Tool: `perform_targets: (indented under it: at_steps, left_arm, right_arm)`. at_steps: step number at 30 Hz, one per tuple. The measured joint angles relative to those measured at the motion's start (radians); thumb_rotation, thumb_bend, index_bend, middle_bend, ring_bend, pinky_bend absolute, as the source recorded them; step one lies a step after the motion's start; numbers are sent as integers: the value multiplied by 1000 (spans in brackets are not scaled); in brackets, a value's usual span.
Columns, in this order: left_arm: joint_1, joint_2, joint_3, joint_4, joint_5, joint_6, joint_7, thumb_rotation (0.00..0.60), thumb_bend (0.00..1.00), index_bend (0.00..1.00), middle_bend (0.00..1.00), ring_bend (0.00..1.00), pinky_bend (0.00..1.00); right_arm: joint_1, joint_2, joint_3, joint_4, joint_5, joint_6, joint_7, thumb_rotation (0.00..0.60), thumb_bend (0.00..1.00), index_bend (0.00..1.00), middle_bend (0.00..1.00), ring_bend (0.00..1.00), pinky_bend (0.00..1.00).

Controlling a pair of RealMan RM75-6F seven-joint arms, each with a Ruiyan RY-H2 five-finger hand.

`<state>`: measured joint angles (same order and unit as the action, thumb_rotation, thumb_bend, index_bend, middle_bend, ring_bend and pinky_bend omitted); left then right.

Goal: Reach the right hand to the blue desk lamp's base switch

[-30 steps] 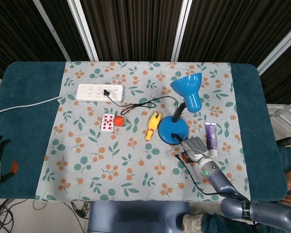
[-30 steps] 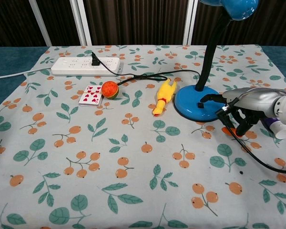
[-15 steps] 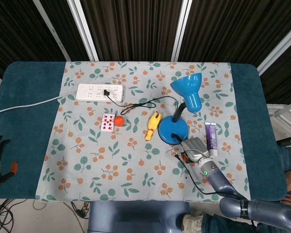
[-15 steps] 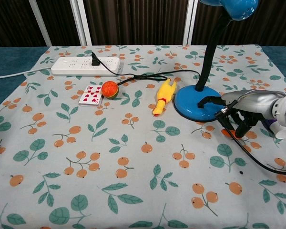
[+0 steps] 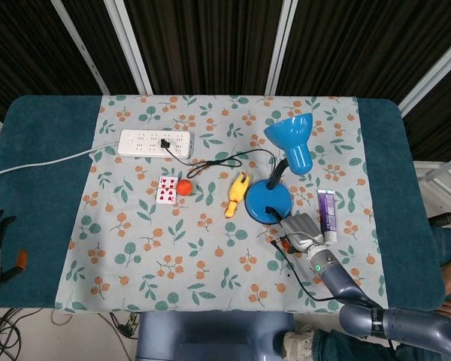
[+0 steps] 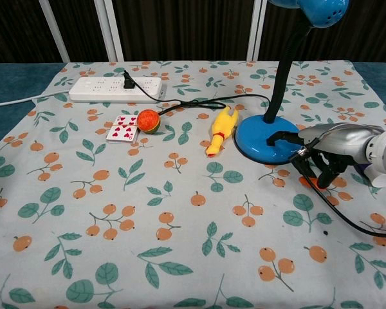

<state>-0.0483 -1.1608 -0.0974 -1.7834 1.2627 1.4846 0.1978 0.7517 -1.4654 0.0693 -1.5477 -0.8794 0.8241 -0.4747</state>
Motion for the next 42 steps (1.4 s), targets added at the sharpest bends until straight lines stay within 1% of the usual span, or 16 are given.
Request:
perform_targets:
  at_steps: [10, 11, 13, 15, 17, 19, 22, 23, 24, 25, 27, 28, 31, 35, 38, 42]
  left_arm:
    - [0, 2, 0, -1, -2, -2, -4, 600, 426, 164, 35, 0, 35]
    - [0, 2, 0, -1, -2, -2, -5, 600, 426, 164, 35, 0, 35]
    - [0, 2, 0, -2, -3, -2, -5, 600, 426, 164, 35, 0, 35]
    - [0, 2, 0, -2, -2, -3, -5, 600, 426, 164, 35, 0, 35]
    - [0, 2, 1, -2, -2, -3, -5, 600, 426, 164, 35, 0, 35]
    - [0, 2, 2, -3, -1, -3, -5, 600, 426, 164, 35, 0, 35]
    - [1, 2, 2, -4, 0, 0, -3, 600, 426, 164, 35, 0, 35]
    - [1, 2, 2, -5, 1, 1, -2, 600, 426, 164, 35, 0, 35]
    - [1, 1, 2, -5, 1, 2, 0, 600, 426, 164, 35, 0, 35]
    - [1, 1, 2, -5, 2, 3, 1, 600, 426, 164, 35, 0, 35]
    - [2, 0, 2, -5, 5, 7, 4, 600, 426, 164, 35, 0, 35]
    - [2, -1, 3, -4, 6, 9, 5, 600, 426, 164, 35, 0, 35]
    - [3, -4, 2, -4, 6, 12, 10, 600, 426, 164, 35, 0, 35]
    - [4, -6, 4, -4, 12, 17, 17, 600, 426, 164, 35, 0, 35]
    - [5, -7, 6, -4, 18, 22, 21, 600, 426, 164, 35, 0, 35]
    - [6, -8, 7, 1, 24, 25, 24, 600, 426, 163, 35, 0, 34]
  right_arm:
    - [19, 3, -1, -3, 43, 0, -13, 600, 494, 45, 642, 665, 1000]
    - [15, 8, 0, -12, 37, 11, -9, 600, 494, 45, 623, 642, 1000]
    - [7, 19, 3, -31, 23, 36, -2, 600, 493, 43, 542, 561, 1000]
    - [-7, 40, 4, -63, -5, 77, 5, 600, 477, 35, 422, 454, 1000]
    - [-24, 77, 2, -109, -38, 116, 8, 600, 434, 27, 345, 377, 1000]
    - [-40, 117, -3, -156, -61, 151, 5, 600, 355, 23, 265, 278, 1000]
    - [-73, 193, -24, -236, -95, 213, -18, 600, 291, 23, 198, 183, 1000]
    - [-90, 225, -38, -266, -110, 237, -32, 600, 285, 23, 191, 171, 970]
    - [-104, 249, -51, -286, -124, 255, -40, 600, 281, 23, 183, 160, 775]
    - [-120, 270, -63, -301, -139, 276, -45, 600, 281, 23, 177, 153, 478]
    - [-163, 300, -89, -320, -182, 327, -43, 600, 282, 23, 162, 141, 54]
    - [-183, 306, -99, -321, -204, 353, -36, 600, 282, 23, 156, 135, 4]
    - [-261, 311, -134, -298, -307, 461, 16, 600, 282, 23, 138, 115, 0]
    - [-395, 300, -181, -189, -472, 645, 148, 600, 246, 24, 122, 98, 0]
    - [-487, 285, -198, -83, -523, 747, 241, 600, 240, 27, 116, 96, 0]
    - [-555, 273, -193, 0, -542, 790, 339, 600, 240, 27, 115, 96, 0]
